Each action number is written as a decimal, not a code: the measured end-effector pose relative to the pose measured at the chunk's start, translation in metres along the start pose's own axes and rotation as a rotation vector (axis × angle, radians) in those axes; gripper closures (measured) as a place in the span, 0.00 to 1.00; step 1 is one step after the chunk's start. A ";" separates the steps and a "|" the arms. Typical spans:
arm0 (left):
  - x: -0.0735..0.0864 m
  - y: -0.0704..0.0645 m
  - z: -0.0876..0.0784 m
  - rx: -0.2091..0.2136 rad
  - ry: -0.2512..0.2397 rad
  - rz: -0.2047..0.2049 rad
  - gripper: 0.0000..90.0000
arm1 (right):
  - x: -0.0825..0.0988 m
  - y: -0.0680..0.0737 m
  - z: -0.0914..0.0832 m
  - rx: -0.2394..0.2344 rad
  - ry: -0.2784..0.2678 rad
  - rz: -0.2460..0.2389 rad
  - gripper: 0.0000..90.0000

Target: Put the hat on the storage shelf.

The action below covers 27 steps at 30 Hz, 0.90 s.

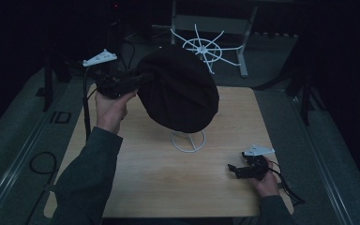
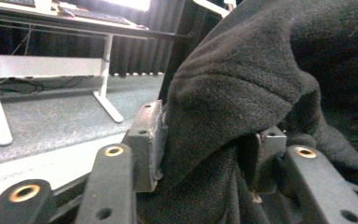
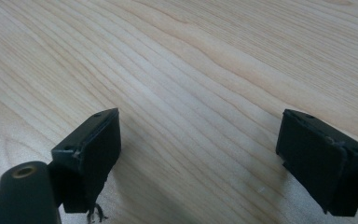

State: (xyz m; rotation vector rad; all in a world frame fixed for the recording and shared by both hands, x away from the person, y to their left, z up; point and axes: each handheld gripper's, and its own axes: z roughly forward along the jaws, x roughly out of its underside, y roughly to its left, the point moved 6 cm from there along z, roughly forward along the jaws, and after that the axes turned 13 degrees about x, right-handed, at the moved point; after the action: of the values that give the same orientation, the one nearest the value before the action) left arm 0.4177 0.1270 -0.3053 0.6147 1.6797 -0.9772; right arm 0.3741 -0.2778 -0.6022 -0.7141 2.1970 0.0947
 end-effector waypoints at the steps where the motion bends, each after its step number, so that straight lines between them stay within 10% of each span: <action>1: 0.001 0.000 0.000 -0.008 0.007 0.003 0.58 | 0.000 0.000 0.000 0.000 0.000 0.000 0.15; 27: 0.007 0.002 -0.029 -0.033 0.011 -0.011 0.42 | 0.000 0.000 0.000 0.000 0.000 -0.001 0.15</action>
State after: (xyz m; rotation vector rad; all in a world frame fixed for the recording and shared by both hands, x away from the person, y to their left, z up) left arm 0.4015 0.1521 -0.3095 0.5908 1.7071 -0.9531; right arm 0.3741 -0.2779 -0.6022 -0.7151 2.1965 0.0945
